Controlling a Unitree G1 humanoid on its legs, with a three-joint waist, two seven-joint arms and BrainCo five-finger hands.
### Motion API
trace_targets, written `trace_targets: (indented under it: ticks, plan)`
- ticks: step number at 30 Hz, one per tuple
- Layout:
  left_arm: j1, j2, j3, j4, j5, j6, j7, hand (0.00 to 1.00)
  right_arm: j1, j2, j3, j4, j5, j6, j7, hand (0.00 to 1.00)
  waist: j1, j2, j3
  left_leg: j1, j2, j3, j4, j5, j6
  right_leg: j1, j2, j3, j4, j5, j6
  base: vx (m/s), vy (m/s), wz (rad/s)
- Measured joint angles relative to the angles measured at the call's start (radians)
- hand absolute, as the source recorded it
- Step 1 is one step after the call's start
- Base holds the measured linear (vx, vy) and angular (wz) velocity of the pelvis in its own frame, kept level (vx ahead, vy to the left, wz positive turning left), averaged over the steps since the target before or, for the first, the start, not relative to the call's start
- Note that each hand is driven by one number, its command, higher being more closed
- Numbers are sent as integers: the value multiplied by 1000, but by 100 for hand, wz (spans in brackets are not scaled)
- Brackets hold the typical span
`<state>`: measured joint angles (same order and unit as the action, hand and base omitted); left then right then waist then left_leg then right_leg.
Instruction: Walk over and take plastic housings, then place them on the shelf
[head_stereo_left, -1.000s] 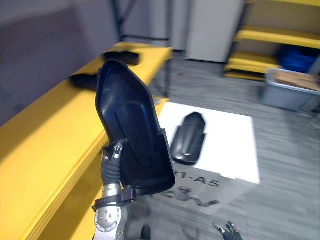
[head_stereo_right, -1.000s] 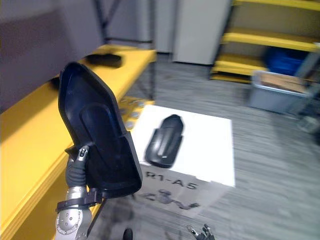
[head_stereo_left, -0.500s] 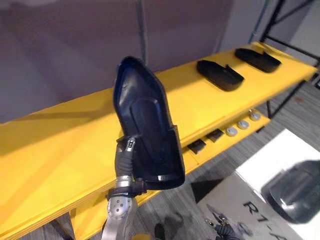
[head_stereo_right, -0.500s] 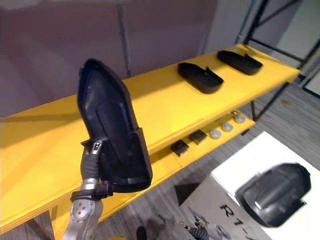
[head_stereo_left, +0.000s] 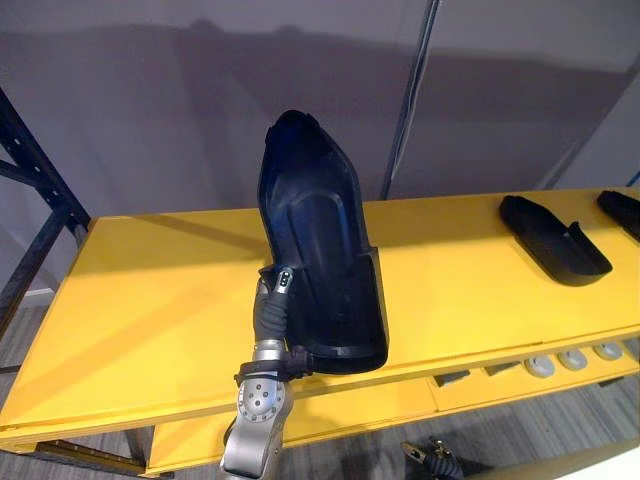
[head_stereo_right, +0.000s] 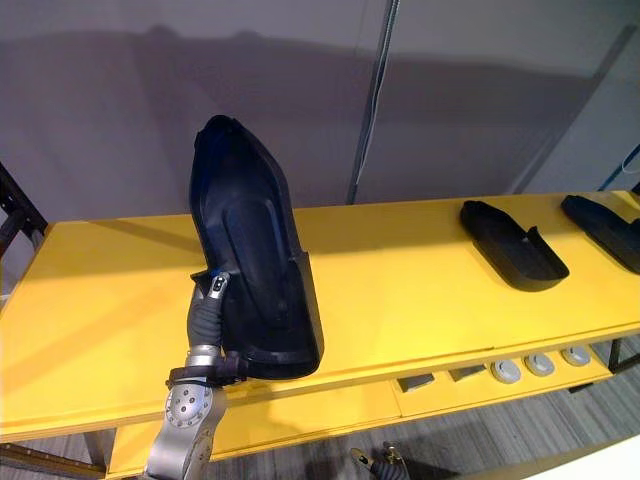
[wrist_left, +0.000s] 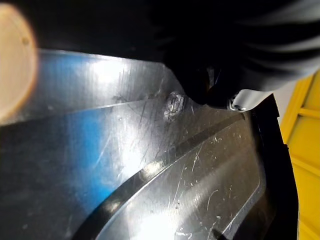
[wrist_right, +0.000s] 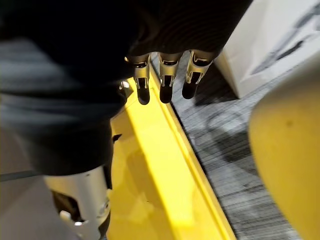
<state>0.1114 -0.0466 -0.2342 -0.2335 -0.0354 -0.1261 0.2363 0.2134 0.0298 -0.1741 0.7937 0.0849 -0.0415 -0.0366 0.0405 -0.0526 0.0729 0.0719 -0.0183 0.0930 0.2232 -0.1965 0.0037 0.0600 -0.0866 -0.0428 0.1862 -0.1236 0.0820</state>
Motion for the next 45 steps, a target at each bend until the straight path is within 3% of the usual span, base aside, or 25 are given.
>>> trace_targets:
  ticks: [9,18,24,29,34,40,41,45]
  plan:
    - [-119,-2,21,79,29,31,59,100,41,-1,12,-12,-41,1,-1,0,-8,-15,-31,38,2,29,-47,2,-4,29,6,3,-42,8,-13,90,11,-6]
    - [-301,-5,58,314,51,87,155,100,37,-1,19,-23,-43,1,-2,0,-47,-17,-32,36,1,47,-82,26,-27,5,6,5,-42,10,-16,-35,-20,-5]
    - [-427,-37,90,469,17,115,174,100,29,-5,19,-30,-41,1,-2,0,-86,-13,-32,34,14,49,-144,67,-27,-32,24,10,-41,17,-31,-97,-87,-5]
    - [-505,-73,100,580,-17,140,193,100,28,-12,19,-35,-39,1,-2,0,-91,-10,-29,30,21,69,-190,96,-25,-65,35,25,-35,28,-45,-97,-53,-11]
    - [-561,-109,133,668,-63,151,204,100,18,-12,18,-39,-38,2,-3,0,-115,-10,-25,17,17,72,-212,115,-23,-95,35,28,-25,29,-45,-28,-7,-1]
    - [-592,-145,158,700,-104,157,237,100,15,-12,16,-59,-38,6,-18,0,-123,7,-9,18,18,72,-217,117,-24,-96,35,27,-26,28,-45,0,0,0]
    - [-599,-144,161,726,-111,159,236,0,14,-12,16,-61,-38,8,-21,0,-123,9,-7,18,18,72,-218,117,-24,-97,35,27,-27,28,-45,0,0,0]
    - [-600,-144,163,756,-139,169,235,0,10,-12,16,-64,-38,10,-22,0,-124,8,2,18,18,71,-220,119,-26,-96,35,26,-27,28,-45,-26,1,1]
